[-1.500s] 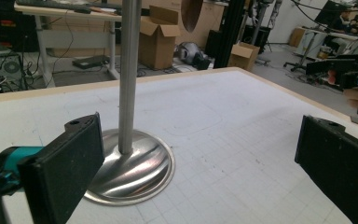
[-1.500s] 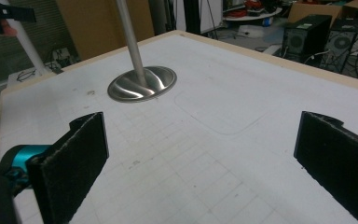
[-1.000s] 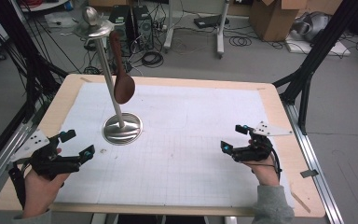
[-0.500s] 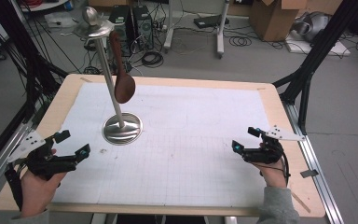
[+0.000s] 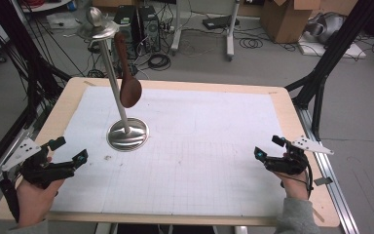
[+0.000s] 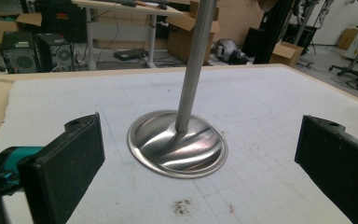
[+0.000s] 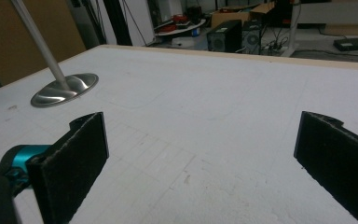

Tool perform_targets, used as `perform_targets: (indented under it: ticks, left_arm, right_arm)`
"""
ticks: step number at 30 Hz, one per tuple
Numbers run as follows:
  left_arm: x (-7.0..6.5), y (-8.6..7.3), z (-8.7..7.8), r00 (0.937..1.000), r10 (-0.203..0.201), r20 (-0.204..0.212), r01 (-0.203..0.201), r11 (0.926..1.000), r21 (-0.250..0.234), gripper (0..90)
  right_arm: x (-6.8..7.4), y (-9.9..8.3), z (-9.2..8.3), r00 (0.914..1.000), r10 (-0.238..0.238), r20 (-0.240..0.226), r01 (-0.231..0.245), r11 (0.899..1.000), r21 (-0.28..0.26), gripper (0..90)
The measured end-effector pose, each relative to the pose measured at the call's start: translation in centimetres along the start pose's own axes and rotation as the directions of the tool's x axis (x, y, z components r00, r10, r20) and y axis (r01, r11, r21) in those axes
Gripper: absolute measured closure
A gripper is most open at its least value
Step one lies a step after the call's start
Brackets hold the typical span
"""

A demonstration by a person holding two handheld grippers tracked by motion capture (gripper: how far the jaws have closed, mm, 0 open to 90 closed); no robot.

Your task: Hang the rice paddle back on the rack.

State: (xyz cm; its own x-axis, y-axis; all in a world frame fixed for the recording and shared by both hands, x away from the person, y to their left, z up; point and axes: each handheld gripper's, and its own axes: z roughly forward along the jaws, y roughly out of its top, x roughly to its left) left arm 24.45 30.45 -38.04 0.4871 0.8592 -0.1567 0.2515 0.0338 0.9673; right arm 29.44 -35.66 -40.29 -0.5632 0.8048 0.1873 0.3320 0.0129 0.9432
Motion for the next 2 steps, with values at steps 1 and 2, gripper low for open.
perform_targets:
  ticks: [1,2]
  left_arm:
    - [-0.05,-0.03,0.10,1.0000,-0.002,0.003,0.002,1.0000,0.001,1.8]
    - [-0.09,-0.05,0.19,1.0000,0.000,0.004,0.000,1.0000,0.003,1.8]
  right_arm:
    - [-0.03,0.01,-0.07,1.0000,0.003,0.000,-0.003,1.000,-0.002,1.6]
    - [-0.08,0.02,-0.09,1.0000,0.001,-0.003,-0.001,1.000,-0.007,1.6]
